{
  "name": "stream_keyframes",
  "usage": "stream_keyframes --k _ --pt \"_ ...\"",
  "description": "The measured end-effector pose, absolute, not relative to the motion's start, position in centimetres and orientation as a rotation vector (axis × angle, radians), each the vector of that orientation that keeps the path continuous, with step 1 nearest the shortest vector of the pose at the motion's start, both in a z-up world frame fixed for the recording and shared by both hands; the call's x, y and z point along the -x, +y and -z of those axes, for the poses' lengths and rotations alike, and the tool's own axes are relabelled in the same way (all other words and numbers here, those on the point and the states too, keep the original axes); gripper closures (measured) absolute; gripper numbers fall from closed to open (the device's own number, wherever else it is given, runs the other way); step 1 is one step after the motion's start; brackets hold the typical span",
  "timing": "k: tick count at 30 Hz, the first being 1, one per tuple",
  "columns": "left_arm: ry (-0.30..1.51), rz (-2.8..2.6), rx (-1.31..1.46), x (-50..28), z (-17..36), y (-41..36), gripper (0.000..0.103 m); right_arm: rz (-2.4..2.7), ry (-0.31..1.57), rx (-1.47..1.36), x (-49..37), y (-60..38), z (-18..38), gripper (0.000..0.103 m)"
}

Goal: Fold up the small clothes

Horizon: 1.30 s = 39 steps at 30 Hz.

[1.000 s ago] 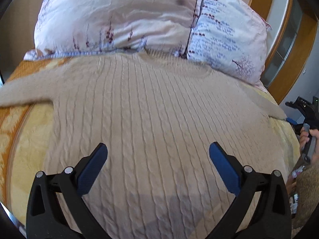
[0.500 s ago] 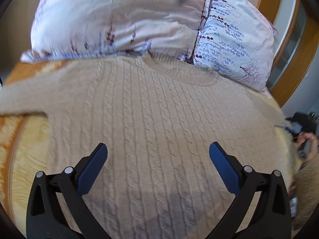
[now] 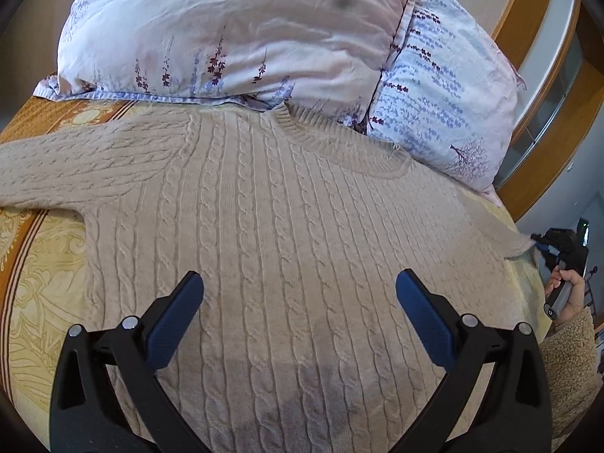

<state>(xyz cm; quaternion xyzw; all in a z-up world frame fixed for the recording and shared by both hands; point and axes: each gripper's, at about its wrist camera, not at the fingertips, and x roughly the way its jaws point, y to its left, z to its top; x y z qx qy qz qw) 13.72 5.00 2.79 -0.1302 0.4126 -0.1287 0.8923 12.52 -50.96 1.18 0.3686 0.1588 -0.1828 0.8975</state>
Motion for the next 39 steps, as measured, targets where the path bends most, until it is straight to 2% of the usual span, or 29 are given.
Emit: stream_keyframes --k 5,8,12,17,19,21,23,26,28,29,32,36,38,39 --pt "0.842 0.264 0.337 -13.9 -2.5 5.8 0.002 0.19 0.251 -0.586 -12.5 -43.1 -5.6 0.094" --pt "0.829 0.284 0.38 -13.8 -2.5 6.1 0.002 0.004 0.286 -0.469 -13.7 -36.2 -6.2 0.094" --pt "0.828 0.299 0.387 -13.8 -2.9 5.9 0.002 -0.199 0.463 -0.347 -16.6 -27.7 -3.4 0.094" --pt "0.832 0.381 0.378 -13.9 -4.3 5.7 0.002 -0.259 0.621 -0.405 -18.1 -25.8 0.7 0.093" --pt "0.823 0.397 0.372 -14.3 -5.0 5.9 0.002 -0.272 0.615 -0.473 -17.9 -26.8 0.5 0.085" --pt "0.825 0.415 0.383 -15.1 -5.4 6.2 0.002 -0.253 0.587 -0.575 -17.3 -28.9 0.1 0.052" --pt "0.839 0.418 0.399 -15.9 -5.5 6.5 0.002 -0.226 0.564 -0.675 -17.1 -31.1 -0.1 0.047" --pt "0.867 0.407 0.425 -17.2 -5.4 7.1 0.002 -0.139 0.568 -0.801 -17.5 -33.7 0.4 0.047" --pt "0.876 0.405 0.44 -17.6 -5.3 7.6 0.002 -0.025 0.56 -0.794 -17.6 -34.6 0.4 0.063" --pt "0.879 0.402 0.45 -17.7 -5.1 7.9 0.002 0.027 0.555 -0.749 -17.6 -34.6 -0.1 0.08" --pt "0.875 0.393 0.494 -17.8 -4.7 9.1 0.002 0.093 0.49 -0.568 -17.8 -31.7 -2.6 0.092" --pt "0.876 0.413 0.608 -17.9 -3.9 10.4 0.002 -0.148 0.41 -0.355 -17.8 -22.6 -6.3 0.093" --pt "0.89 0.418 0.65 -18.2 -3.5 10.6 0.002 -0.294 0.477 -0.297 -19.0 -18.9 -6.2 0.092" --pt "0.9 0.419 0.66 -18.4 -3.3 10.5 0.002 -0.378 0.547 -0.253 -19.4 -16.2 -5.4 0.085"
